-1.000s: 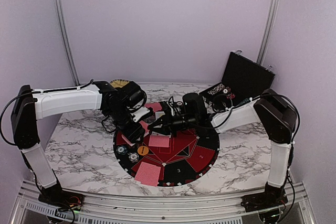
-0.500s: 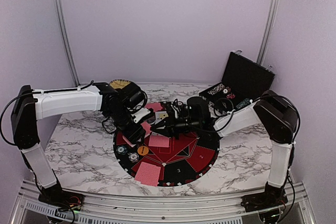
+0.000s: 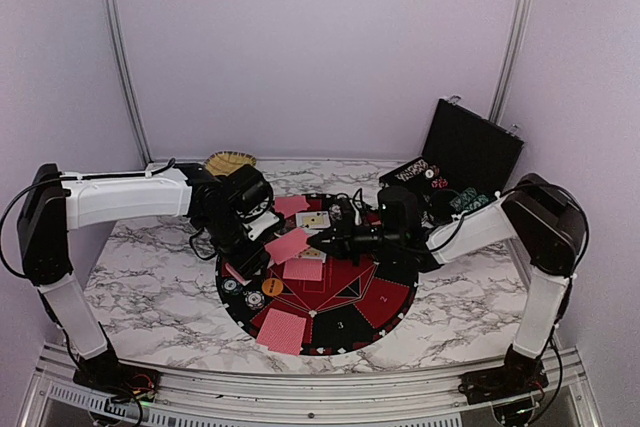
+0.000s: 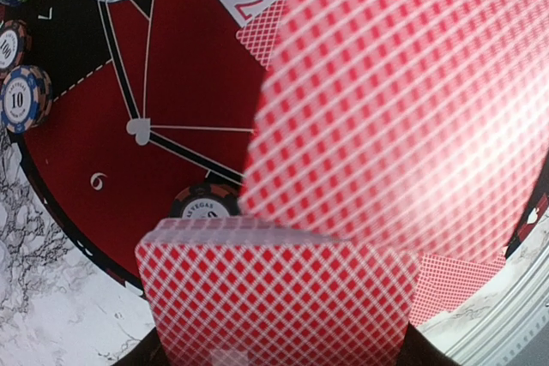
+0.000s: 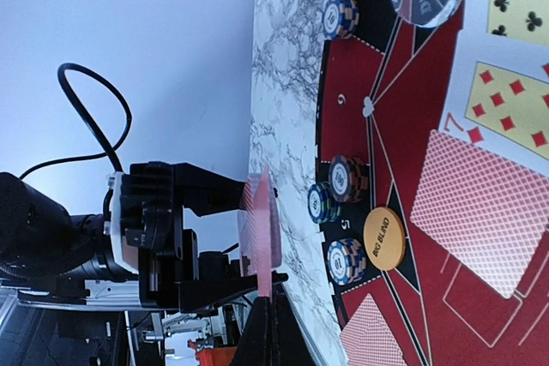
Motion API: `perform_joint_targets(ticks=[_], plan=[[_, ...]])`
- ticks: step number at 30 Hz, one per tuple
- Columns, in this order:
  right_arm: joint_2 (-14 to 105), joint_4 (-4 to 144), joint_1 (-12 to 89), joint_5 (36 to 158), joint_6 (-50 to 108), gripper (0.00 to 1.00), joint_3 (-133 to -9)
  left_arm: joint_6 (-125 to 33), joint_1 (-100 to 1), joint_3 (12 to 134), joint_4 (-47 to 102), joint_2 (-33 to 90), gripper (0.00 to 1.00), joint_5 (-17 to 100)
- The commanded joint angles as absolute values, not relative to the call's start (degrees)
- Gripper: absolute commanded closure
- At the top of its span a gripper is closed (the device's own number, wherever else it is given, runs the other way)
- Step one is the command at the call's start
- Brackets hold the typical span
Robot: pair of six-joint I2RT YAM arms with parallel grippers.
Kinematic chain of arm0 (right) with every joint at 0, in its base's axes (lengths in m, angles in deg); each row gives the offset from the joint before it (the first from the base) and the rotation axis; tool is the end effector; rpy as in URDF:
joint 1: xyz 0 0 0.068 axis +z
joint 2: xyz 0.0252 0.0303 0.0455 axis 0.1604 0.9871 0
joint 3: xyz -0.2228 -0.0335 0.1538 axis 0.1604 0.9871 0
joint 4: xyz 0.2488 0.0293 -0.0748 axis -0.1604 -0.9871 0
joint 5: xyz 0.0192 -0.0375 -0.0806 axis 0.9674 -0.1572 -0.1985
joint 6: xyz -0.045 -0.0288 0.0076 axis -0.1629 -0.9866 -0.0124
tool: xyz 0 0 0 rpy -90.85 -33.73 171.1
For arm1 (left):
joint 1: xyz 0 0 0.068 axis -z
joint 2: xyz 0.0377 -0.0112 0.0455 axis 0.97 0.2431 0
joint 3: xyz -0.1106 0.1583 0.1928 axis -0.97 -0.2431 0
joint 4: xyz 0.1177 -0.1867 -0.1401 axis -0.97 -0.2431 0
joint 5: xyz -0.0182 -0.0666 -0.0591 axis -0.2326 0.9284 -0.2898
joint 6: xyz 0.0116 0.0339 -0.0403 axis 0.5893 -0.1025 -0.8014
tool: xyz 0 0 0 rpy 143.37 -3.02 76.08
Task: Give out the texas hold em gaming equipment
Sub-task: Place the poker card in the community card area.
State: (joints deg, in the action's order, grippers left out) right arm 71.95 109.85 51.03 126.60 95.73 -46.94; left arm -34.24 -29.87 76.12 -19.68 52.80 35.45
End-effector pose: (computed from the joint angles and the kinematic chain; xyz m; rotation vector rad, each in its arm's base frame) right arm 0.2722 0.2725 0.1662 0.0691 2.3332 1.8339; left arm 0.2425 -0.2537 0.2255 1.1071 2.5910 -0.2522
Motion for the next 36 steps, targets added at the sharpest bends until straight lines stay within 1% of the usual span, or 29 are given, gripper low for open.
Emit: perform_joint_targets(ticks=[1, 5, 11, 15, 20, 30, 36], plan=[[68.03, 114.15, 50.55, 121.42, 99.11, 1.00, -42.75, -36.41, -30.60, 74.41, -20.27, 49.76, 0.75, 33.97], [65.11, 116.16, 50.76, 116.37, 101.85, 1.00, -36.92, -37.27, -31.08, 73.00, -19.90, 48.76, 0.75, 33.56], [62.17, 118.51, 53.75, 105.90, 105.26, 1.00, -29.94, -37.47, -31.66, 72.09, -19.71, 47.69, 0.75, 33.45], [62.44, 117.98, 56.76, 100.35, 106.74, 1.00, -28.67, -37.12, -31.79, 71.73, -19.46, 47.17, 0.75, 33.48], [64.63, 118.66, 58.78, 96.42, 107.39, 1.00, -28.68, -36.60, -32.16, 71.02, -18.90, 46.42, 0.75, 33.44], [71.24, 123.02, 60.88, 95.00, 110.70, 1.00, -30.06, -35.88, -32.95, 70.54, -18.10, 45.74, 0.75, 34.18], [71.63, 119.12, 61.87, 94.68, 111.35, 1.00, -31.16, -35.79, -33.30, 69.87, -17.57, 45.52, 0.75, 34.75]])
